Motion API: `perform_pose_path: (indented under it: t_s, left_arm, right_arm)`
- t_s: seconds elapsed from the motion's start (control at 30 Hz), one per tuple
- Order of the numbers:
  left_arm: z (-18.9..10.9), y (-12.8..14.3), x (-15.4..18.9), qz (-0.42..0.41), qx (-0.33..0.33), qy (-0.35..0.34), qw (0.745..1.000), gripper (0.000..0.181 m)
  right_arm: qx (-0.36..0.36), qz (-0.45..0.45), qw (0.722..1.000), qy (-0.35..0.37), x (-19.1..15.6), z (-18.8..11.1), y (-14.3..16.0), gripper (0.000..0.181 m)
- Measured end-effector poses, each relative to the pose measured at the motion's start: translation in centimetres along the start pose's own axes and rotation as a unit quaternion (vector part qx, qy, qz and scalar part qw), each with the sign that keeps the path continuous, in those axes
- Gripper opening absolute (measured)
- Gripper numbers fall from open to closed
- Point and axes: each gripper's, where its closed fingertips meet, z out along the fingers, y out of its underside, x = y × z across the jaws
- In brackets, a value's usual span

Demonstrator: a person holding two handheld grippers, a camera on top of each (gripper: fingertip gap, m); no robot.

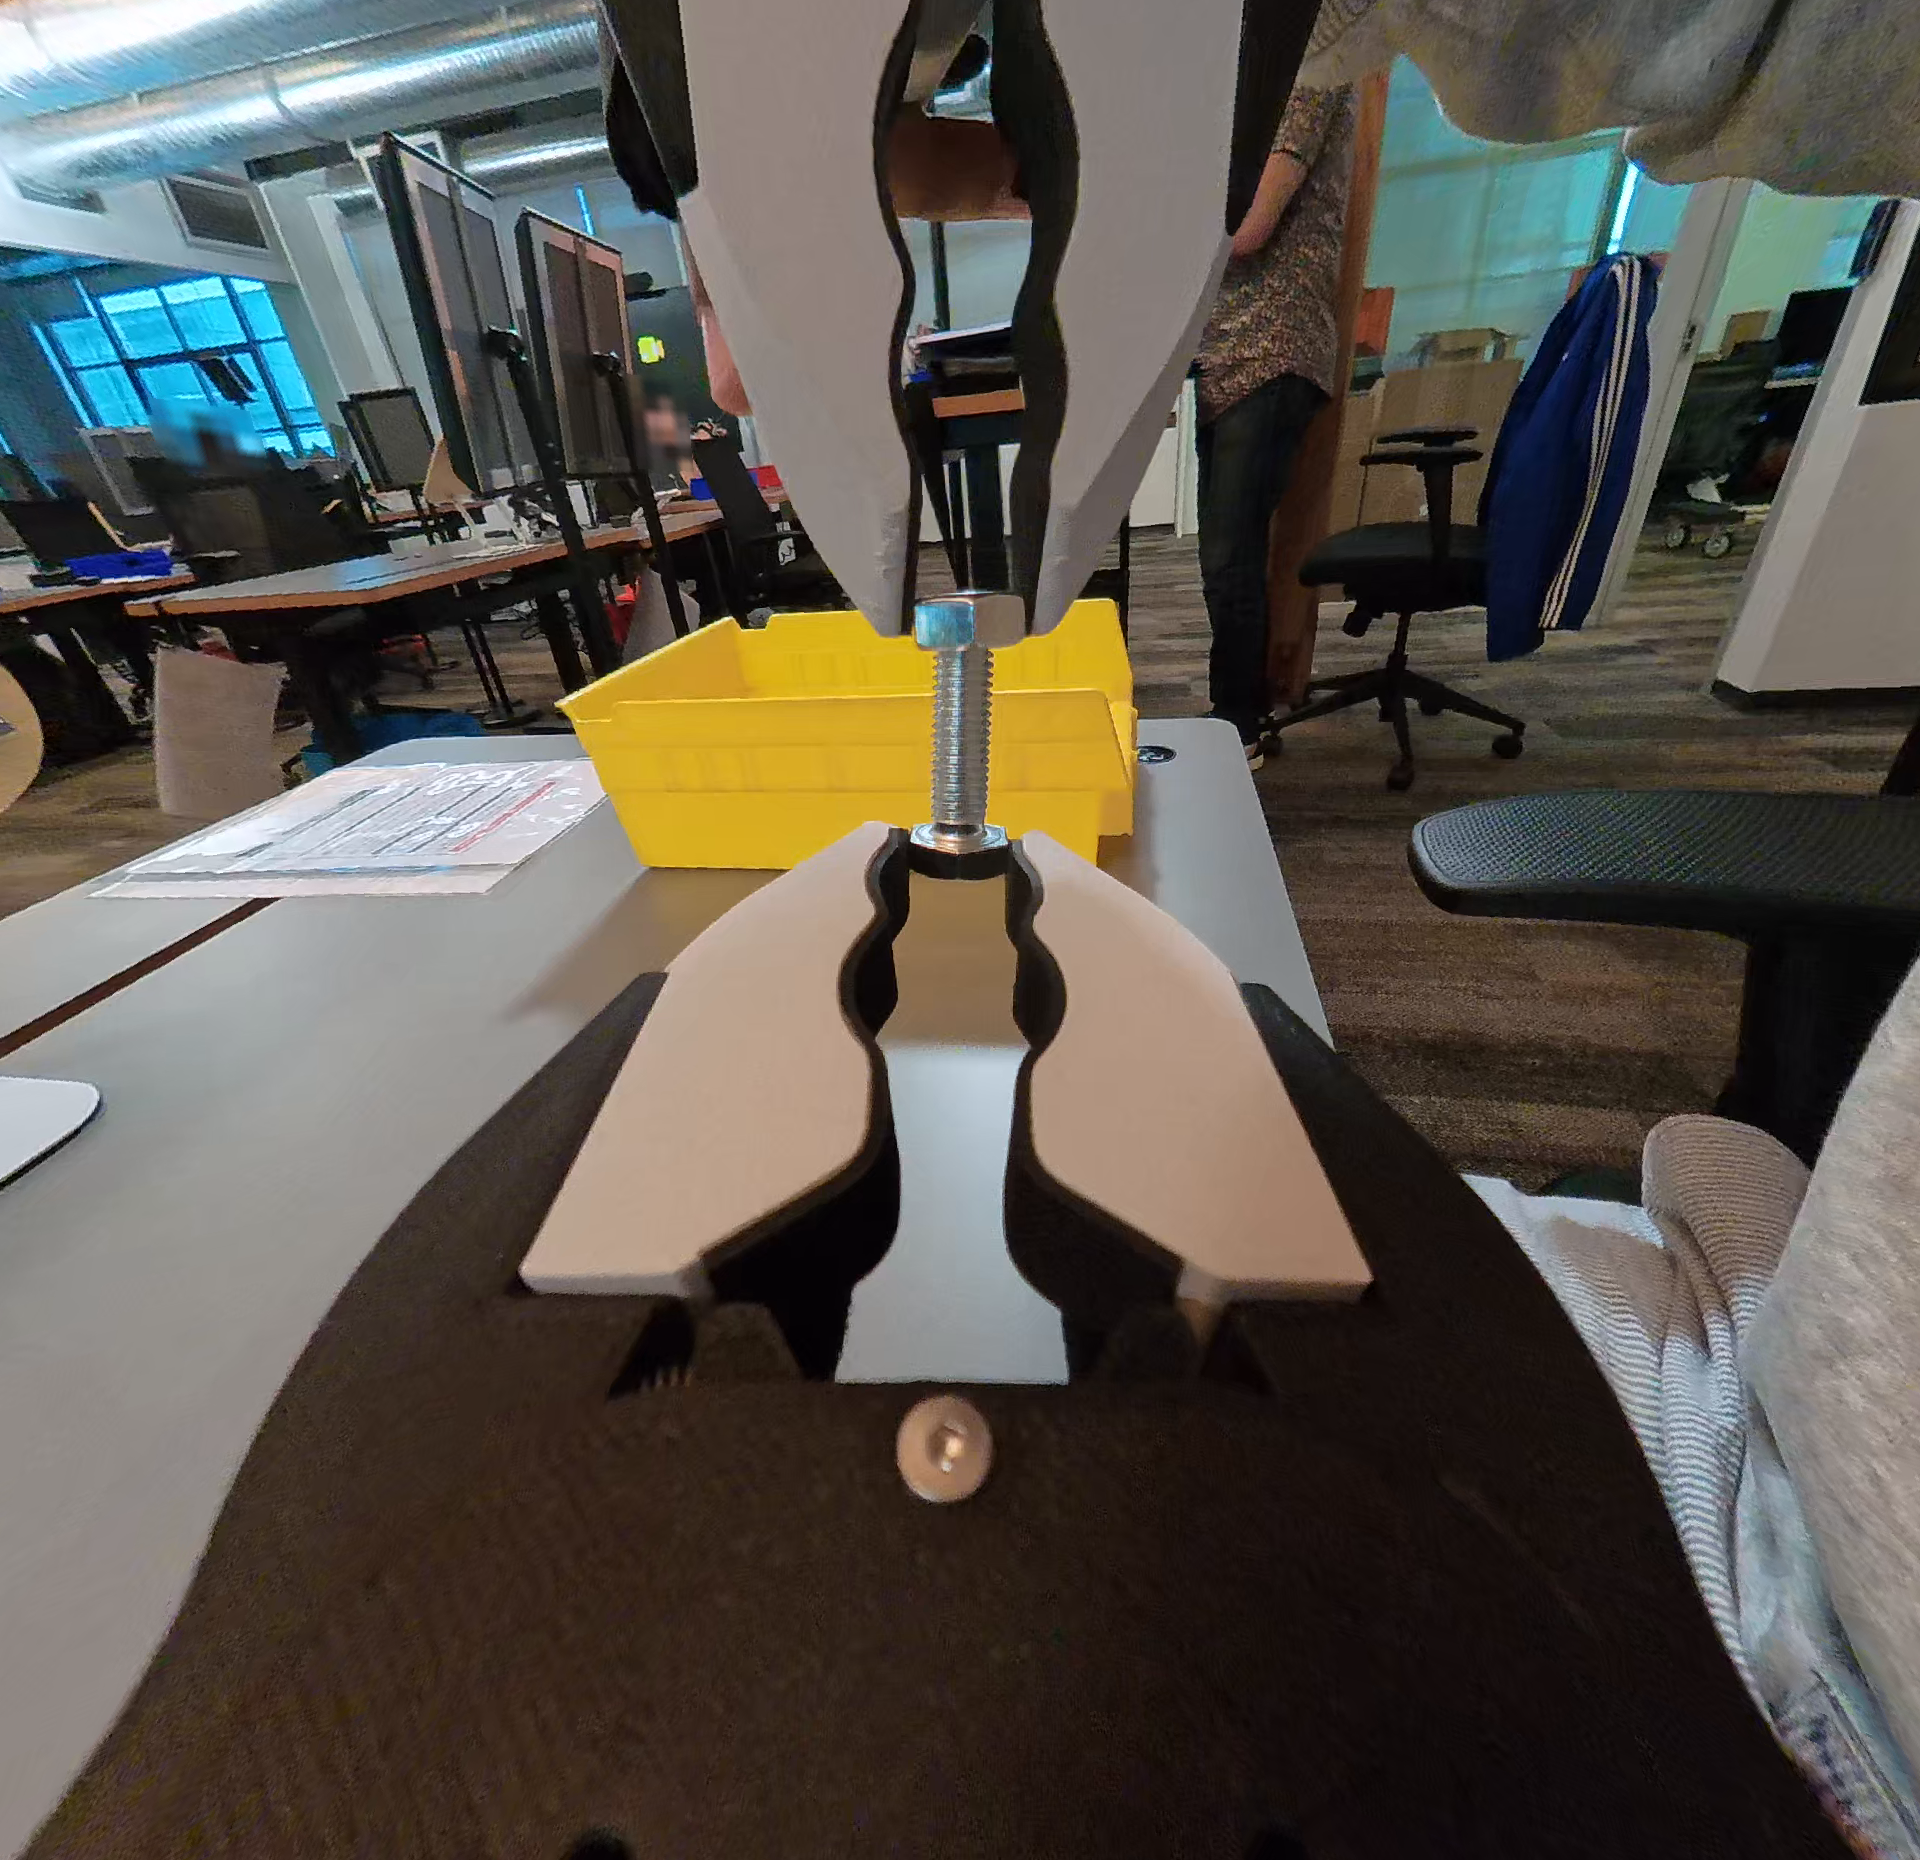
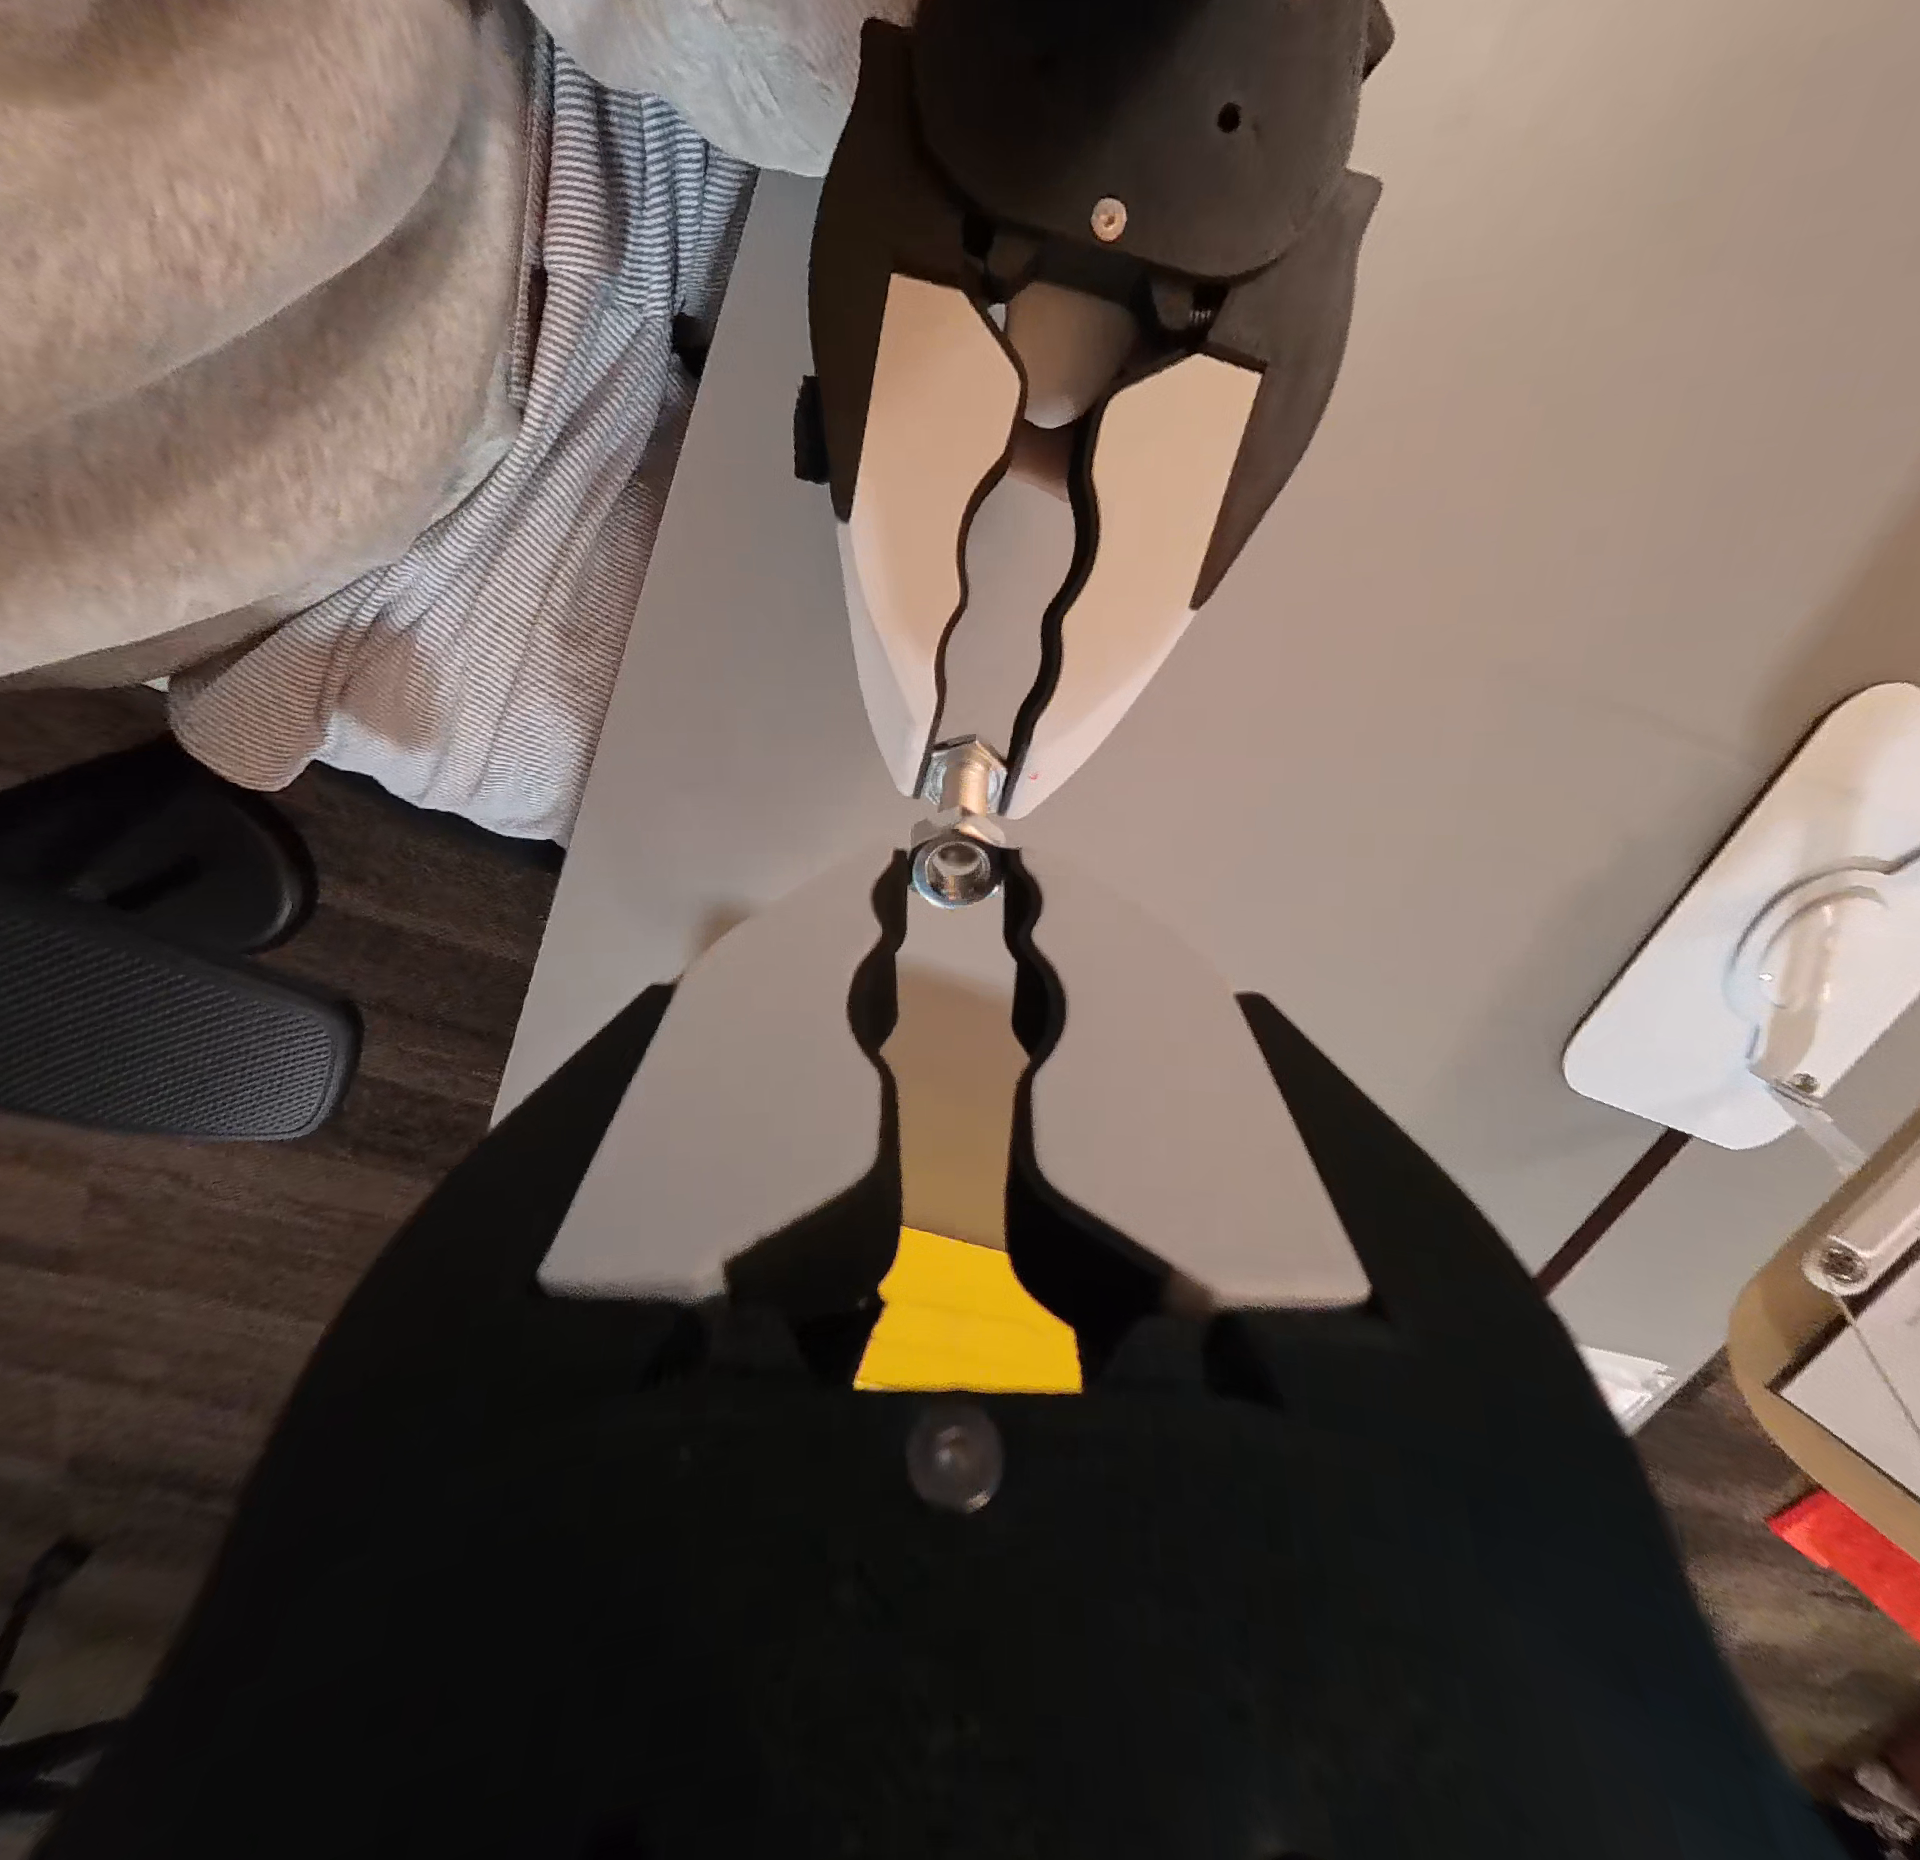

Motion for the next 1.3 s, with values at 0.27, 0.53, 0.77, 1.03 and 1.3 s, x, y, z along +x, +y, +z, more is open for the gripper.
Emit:
perform_pose_path:
  t_s: [0.27, 0.53, 0.77, 1.03, 1.3]
  left_arm:
    - [0.3, 0.1, -0.3, -0.014, 0.001, -0.006, 1.000, 0.019]
    - [-0.3, -0.6, -1.5, -0.026, 0.023, -0.036, 0.999, 0.019]
    - [-0.6, -0.9, -1.7, -0.032, 0.032, -0.040, 0.998, 0.019]
    - [-0.3, -0.7, -1.4, -0.027, 0.025, -0.034, 0.999, 0.019]
    - [-0.6, -1.1, -1.7, -0.032, 0.039, -0.040, 0.998, 0.019]
  right_arm:
    - [-0.012, 0.001, 1.000, 0.006, 0.3, 0.2, 0.1, 0.018]
    - [0.009, 0.122, 0.992, 0.017, 1.8, -0.3, -0.2, 0.018]
    - [-0.009, 0.136, 0.991, 0.014, 1.5, 0.1, 0.3, 0.031]
    - [0.042, 0.103, 0.993, 0.049, 1.9, -0.8, -1.4, 0.034]
    - [0.027, 0.101, 0.994, 0.046, 1.7, -0.1, -0.7, 0.034]
